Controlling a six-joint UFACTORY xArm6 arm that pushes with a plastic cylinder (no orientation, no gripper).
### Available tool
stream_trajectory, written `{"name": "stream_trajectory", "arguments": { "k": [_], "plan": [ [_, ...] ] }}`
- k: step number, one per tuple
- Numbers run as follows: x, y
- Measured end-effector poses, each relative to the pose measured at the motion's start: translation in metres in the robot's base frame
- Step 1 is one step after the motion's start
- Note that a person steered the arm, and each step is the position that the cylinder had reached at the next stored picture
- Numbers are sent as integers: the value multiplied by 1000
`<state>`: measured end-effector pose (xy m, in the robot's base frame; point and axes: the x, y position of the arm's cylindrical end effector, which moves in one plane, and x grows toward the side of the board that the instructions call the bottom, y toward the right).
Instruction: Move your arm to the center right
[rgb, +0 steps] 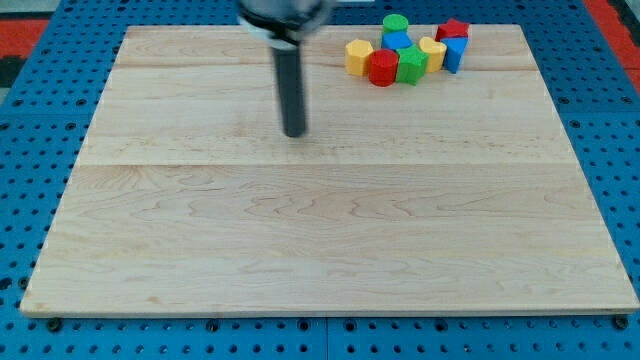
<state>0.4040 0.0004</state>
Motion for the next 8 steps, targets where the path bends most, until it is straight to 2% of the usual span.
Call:
{"name": "stream_trajectory", "arguments": {
  "k": [1,6,8],
  "plan": [
    [6,21],
    [24,32],
    [-62,213]
  ]
}}
